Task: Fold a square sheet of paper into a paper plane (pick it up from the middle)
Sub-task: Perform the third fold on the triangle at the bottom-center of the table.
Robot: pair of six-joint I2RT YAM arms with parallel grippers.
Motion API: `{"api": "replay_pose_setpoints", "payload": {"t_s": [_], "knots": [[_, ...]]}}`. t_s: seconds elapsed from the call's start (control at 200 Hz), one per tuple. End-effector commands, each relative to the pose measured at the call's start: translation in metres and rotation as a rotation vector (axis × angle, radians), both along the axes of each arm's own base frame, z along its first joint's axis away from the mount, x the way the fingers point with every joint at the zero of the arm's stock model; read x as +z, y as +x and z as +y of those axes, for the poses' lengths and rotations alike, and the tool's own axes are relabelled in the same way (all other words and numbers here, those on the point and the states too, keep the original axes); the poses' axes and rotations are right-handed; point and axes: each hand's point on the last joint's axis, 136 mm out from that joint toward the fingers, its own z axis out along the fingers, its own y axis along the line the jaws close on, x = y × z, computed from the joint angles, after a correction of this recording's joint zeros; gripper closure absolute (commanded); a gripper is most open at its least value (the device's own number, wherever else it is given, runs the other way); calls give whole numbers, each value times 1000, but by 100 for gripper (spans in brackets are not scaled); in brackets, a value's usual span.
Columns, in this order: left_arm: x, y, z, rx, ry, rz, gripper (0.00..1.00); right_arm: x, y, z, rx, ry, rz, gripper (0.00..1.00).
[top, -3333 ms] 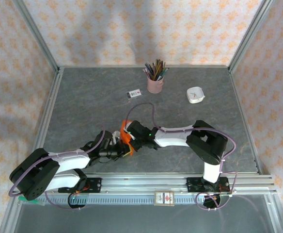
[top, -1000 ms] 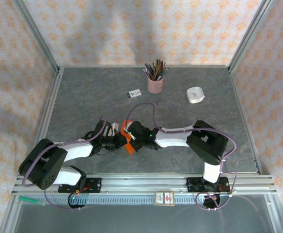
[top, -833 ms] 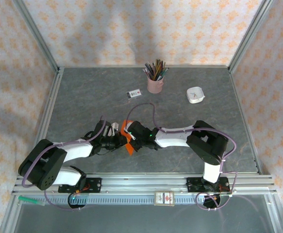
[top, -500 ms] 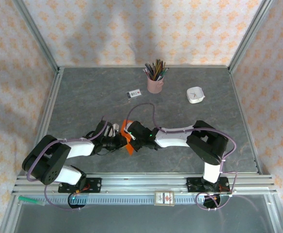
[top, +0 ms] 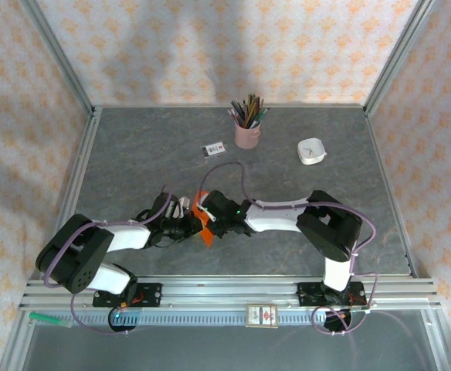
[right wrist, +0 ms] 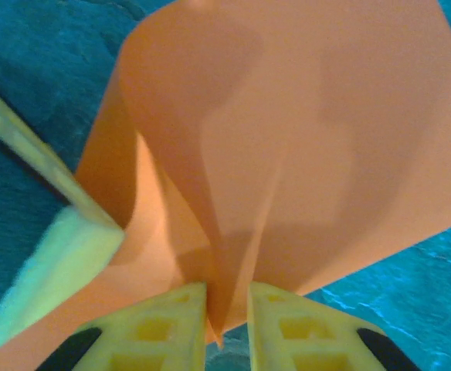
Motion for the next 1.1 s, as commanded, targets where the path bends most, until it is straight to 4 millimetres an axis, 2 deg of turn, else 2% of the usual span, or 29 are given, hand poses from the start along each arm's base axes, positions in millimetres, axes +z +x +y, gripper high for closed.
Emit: {"api": "replay_pose_setpoints", "payload": {"t_s": [0.0,0.25,0.345,0.501,0.606,0.731,0.866,1.096], "knots": [[-49,-33,33,32,187,143,94,4,13,-15,-35,-64,-24,78],[-49,-30,33,69,186,137,95,44,25,-24,-95,29,-43,74],[-48,-29,33,83,178,134,95,59,14,-25,-131,124,-5,75],[-47,-28,32,91,172,130,95,72,-24,-12,-200,375,191,78],[-46,-29,31,90,163,132,95,72,-49,3,-251,505,320,82],[-46,-29,32,93,164,128,95,65,-69,25,-281,592,442,87],[-47,-31,32,92,163,131,95,52,-74,34,-300,604,490,91],[-46,-31,32,84,164,127,95,40,-71,44,-296,596,506,94]]}}
